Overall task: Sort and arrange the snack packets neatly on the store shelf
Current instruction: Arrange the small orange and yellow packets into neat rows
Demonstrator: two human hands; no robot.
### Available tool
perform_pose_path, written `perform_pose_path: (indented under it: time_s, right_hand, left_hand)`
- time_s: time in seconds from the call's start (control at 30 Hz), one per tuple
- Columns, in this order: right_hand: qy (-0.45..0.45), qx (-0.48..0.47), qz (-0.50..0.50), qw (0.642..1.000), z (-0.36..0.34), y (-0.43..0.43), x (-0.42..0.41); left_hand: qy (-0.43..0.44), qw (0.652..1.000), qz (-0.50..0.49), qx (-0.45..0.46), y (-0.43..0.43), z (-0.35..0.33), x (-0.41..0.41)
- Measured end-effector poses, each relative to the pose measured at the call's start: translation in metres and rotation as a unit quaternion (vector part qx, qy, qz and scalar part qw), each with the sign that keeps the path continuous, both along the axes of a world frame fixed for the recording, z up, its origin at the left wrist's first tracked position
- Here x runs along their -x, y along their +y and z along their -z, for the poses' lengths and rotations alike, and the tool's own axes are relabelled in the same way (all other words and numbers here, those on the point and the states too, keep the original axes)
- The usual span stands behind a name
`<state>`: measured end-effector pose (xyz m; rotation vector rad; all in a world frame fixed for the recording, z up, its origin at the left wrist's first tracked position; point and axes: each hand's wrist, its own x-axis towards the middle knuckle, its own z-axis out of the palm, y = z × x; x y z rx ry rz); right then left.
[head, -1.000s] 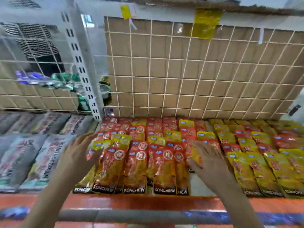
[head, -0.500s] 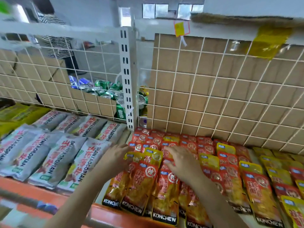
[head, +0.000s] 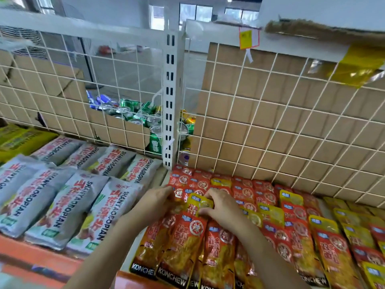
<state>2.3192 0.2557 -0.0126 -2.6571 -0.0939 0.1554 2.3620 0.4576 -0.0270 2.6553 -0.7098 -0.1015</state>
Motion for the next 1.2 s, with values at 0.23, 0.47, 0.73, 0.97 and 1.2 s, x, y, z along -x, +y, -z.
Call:
perform_pose_path:
  time_s: [0.23,0.47,0.73,0.97,1.2]
  right_hand:
    - [-0.022,-0.083,0.030,0.996,-0.012,-0.004,-0.010]
    - [-0.098,-0.155,0.102,0.978,-0.023,-0.007,-0.022]
    - [-0.264,-0.216,0.120,0.932,-0.041,-0.013,0.000]
    - [-0.317,-0.250,0.187,0.896,-0.054,-0.051,0.042]
    - [-0.336,-0.241,0.238,0.879,-0.062,-0.103,0.104]
  left_hand:
    - [0.025,0.996,-0.008,0.080,0.004,-0.001,-0.010]
    - [0.036,0.977,-0.034,0.207,0.005,-0.014,-0.021]
    - [0.023,0.914,-0.045,0.403,-0.005,-0.027,-0.027]
    - [0.043,0.829,-0.012,0.557,-0.018,-0.040,-0.012]
    - [0.058,0.827,0.024,0.558,-0.041,-0.048,0.008]
